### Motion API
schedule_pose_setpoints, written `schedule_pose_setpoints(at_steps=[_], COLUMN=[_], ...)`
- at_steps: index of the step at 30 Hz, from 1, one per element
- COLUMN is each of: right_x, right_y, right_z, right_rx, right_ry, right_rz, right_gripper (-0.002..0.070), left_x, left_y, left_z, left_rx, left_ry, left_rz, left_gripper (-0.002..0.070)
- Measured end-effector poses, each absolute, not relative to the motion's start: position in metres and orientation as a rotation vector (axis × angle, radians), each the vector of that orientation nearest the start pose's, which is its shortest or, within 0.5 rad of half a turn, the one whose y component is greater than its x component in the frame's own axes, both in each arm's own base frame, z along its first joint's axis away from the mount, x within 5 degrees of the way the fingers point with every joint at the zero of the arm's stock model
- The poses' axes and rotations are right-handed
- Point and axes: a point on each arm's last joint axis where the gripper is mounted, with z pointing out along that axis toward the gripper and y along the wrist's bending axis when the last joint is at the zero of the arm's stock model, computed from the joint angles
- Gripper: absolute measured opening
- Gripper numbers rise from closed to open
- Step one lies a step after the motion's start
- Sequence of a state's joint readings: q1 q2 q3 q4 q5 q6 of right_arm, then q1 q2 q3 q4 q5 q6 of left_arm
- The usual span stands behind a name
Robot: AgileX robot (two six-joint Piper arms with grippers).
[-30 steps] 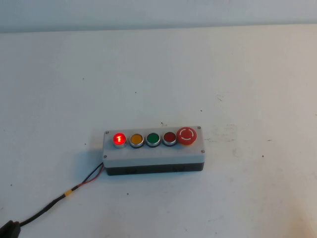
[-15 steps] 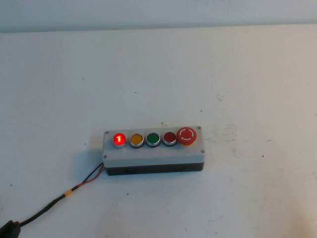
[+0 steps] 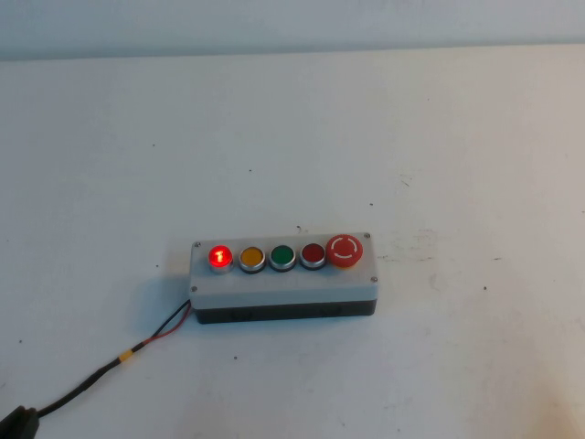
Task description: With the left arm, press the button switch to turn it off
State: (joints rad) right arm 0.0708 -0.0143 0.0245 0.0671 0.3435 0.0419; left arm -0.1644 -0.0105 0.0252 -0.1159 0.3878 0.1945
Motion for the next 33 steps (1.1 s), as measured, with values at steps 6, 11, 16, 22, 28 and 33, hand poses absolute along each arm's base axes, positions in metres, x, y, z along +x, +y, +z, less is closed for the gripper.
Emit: schedule_pose_setpoints(at_steps=[6,11,16,22,28,33], right_x=[0.053,0.053,0.053,0.053,0.053,0.053], right_y=[0.006,0.006,0.006,0.006,0.006,0.006], right_z=[0.175,0.175,0.175,0.175,0.175,0.175], right_rx=[0.016,0.016,0.016,0.016,0.016,0.016], right_ry=[1.839,1.839,1.839,1.839,1.839,1.839], right_rz=[0.144,0.144,0.144,0.144,0.144,0.144], right_gripper=[-0.0016,-0.0016,-0.0016,-0.0016,-0.0016,-0.0016], left_x=[0.052,0.054,0.055,0.055,0.081,0.129], left_y=[-0.016,-0.018,-0.015,-0.021,-0.033,-0.039], left_z=[0.176,0.190,0.198,0.229,0.292,0.327], left_rx=[0.114,-0.157,-0.269,-0.244,-0.021,0.152], left_ry=[1.822,1.688,1.589,1.635,1.932,2.273], left_rz=[-0.265,-0.538,-0.609,-0.671,-0.540,-0.374], left_gripper=[-0.0003,-0.0003,-0.0003,-0.0003,-0.0003,-0.0003])
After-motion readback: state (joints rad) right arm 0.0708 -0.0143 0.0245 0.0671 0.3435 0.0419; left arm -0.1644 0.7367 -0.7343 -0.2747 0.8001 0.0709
